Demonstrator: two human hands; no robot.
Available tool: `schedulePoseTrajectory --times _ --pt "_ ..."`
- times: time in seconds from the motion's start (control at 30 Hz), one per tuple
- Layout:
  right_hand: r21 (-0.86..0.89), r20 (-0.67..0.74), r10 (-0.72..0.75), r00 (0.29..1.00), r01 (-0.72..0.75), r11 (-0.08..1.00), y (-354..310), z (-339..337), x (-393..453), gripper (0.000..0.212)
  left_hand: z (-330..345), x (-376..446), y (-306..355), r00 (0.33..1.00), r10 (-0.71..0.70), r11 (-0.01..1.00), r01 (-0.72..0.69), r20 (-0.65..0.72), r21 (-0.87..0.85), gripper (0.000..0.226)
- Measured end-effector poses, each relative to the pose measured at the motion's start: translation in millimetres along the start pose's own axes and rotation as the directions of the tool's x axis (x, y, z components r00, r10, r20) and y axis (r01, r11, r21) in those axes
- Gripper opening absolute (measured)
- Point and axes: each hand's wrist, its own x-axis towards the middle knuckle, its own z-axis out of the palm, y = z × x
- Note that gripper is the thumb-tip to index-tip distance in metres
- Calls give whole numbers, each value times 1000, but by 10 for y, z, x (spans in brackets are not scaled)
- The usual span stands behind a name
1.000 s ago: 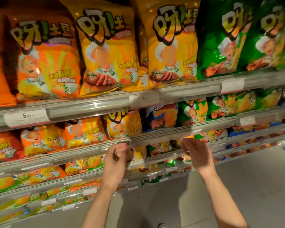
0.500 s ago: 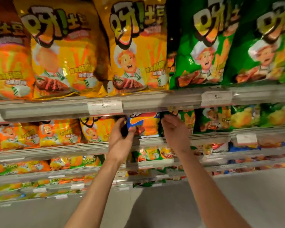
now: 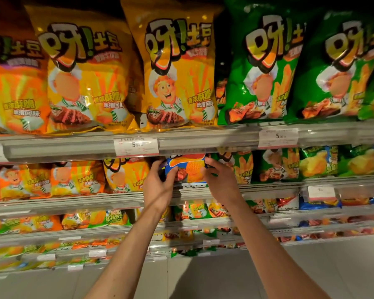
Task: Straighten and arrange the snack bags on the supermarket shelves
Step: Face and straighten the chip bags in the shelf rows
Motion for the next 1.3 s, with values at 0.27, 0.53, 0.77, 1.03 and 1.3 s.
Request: schedulePoseTrajectory --times 0.27,0.53,0.77,1.03,1.3 --pt "160 35 -73 997 67 985 -3 -34 0 28 -182 -65 68 997 27 996 -33 -66 -87 47" --pt "173 208 -54 977 18 985 -88 -45 -87 29 -421 -284 -23 999 18 974 -10 32 -224 30" --pt "288 277 8 961 -91 953 -128 34 -259 44 -546 -446 -14 983 -63 967 103 174 -234 23" --pt "372 140 194 971 -233 898 -78 -27 -721 37 -866 -597 -73 980 -50 963 98 193 -251 20" --pt "352 -141 331 933 -265 897 101 -218 -1629 32 -1075 -907 -231 959 -10 964 85 284 -253 13"
